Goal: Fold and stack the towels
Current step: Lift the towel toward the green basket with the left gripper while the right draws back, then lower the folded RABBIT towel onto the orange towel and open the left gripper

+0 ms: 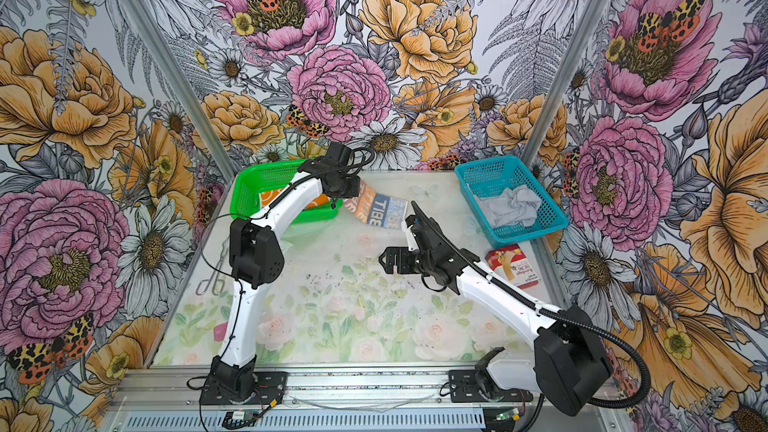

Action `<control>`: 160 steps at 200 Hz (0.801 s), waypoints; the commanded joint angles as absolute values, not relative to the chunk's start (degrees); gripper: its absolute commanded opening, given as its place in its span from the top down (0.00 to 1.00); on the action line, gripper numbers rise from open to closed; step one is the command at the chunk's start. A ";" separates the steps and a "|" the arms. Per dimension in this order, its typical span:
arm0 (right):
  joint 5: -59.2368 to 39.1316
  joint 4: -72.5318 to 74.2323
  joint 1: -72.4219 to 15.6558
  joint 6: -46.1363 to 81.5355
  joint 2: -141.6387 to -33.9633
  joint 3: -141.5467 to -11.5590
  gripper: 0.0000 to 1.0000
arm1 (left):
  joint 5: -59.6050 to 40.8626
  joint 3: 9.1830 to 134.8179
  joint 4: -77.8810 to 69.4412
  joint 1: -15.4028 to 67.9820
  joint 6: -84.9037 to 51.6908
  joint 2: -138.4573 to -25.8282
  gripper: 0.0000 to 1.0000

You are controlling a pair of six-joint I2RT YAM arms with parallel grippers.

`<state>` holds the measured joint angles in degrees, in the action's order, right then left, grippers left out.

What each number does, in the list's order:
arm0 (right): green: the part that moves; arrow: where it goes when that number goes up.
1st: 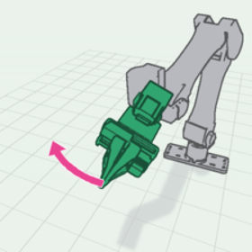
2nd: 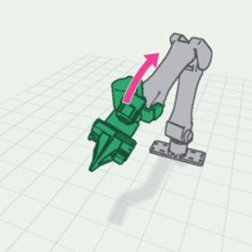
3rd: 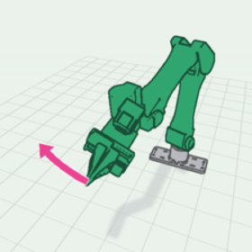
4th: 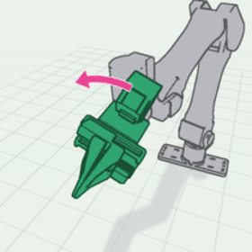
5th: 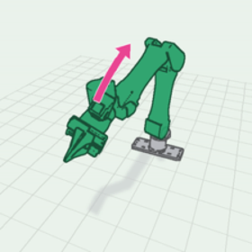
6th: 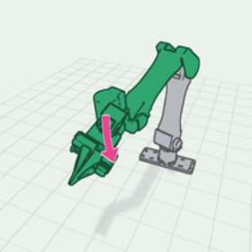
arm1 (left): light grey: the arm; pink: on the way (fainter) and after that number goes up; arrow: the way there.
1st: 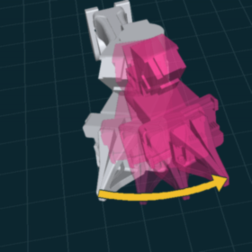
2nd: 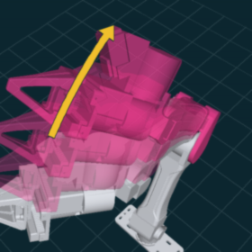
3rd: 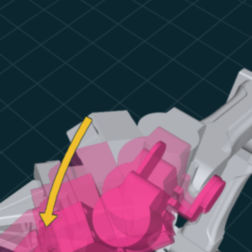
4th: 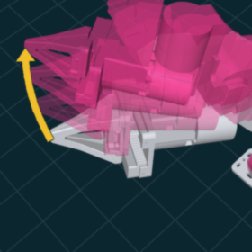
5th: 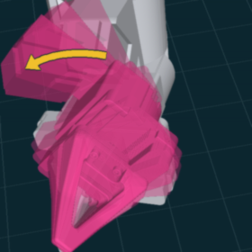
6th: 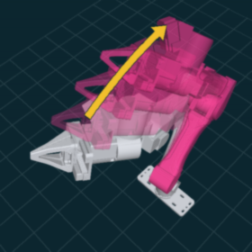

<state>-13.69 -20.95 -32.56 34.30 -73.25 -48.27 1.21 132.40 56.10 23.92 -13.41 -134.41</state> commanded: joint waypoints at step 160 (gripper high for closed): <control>-11.42 -21.04 -35.24 38.84 -73.03 -48.69 0.01 | 6.32 157.76 75.89 3.54 -3.05 -144.35 1.00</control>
